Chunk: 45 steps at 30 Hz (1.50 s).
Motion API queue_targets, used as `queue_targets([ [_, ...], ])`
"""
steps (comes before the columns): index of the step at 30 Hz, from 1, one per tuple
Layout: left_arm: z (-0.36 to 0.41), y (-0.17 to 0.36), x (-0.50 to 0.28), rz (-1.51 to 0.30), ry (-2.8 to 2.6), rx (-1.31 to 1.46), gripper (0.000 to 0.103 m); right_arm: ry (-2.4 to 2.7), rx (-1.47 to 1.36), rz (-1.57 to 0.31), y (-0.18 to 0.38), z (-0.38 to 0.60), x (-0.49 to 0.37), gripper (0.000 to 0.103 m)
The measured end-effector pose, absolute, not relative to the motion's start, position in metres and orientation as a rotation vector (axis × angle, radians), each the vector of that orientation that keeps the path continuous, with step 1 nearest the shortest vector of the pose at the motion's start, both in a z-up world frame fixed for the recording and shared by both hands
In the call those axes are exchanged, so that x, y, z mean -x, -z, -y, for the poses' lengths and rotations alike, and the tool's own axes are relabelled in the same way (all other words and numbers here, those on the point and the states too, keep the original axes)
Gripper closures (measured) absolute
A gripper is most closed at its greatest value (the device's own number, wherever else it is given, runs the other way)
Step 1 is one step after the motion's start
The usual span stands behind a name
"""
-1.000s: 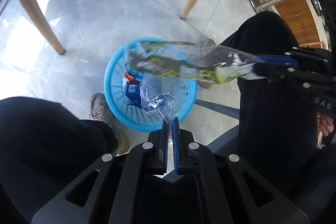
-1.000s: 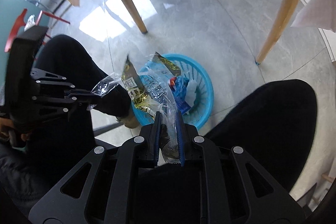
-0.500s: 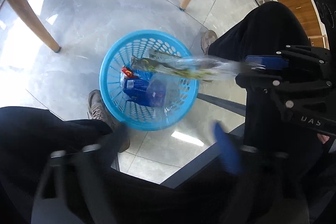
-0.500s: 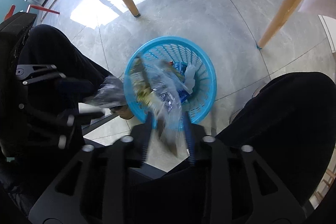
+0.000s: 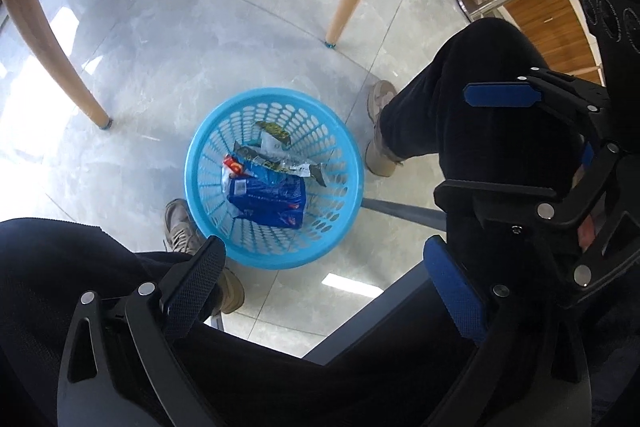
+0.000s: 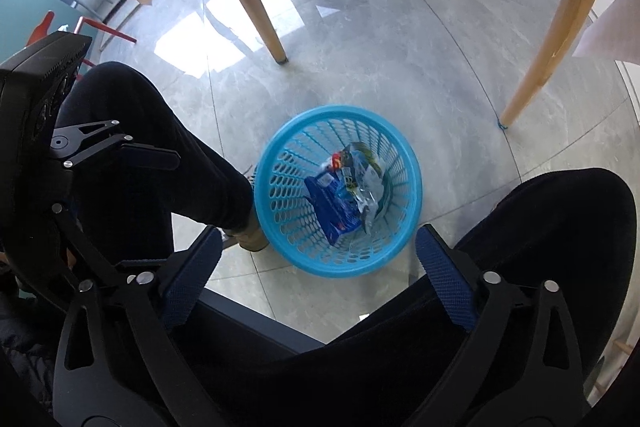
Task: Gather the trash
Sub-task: 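Raise both tools back up toward the table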
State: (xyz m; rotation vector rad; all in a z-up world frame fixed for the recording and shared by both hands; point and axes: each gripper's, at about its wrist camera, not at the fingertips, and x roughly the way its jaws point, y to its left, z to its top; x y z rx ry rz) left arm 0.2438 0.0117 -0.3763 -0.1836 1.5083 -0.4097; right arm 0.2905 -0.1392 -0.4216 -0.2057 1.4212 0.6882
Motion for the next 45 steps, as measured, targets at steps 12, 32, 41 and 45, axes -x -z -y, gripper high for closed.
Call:
queue_targets([
  [12,-0.021,0.35,-0.233,-1.398,0.384,0.224,0.006,-0.754,0.175,-1.278,0.393,0.138,-0.281,0.009],
  [32,-0.06,0.209,-0.212,-0.909,0.334,0.317,0.006,-0.959,0.035,-0.818,0.24,0.191,-0.263,0.009],
  [41,-0.064,0.157,-0.221,-0.689,0.292,0.201,0.006,-0.913,0.03,-0.652,0.19,0.215,-0.273,0.009],
  [45,-0.063,0.142,-0.239,-0.648,0.253,0.139,0.006,-0.883,0.079,-0.619,0.18,0.208,-0.287,0.009],
])
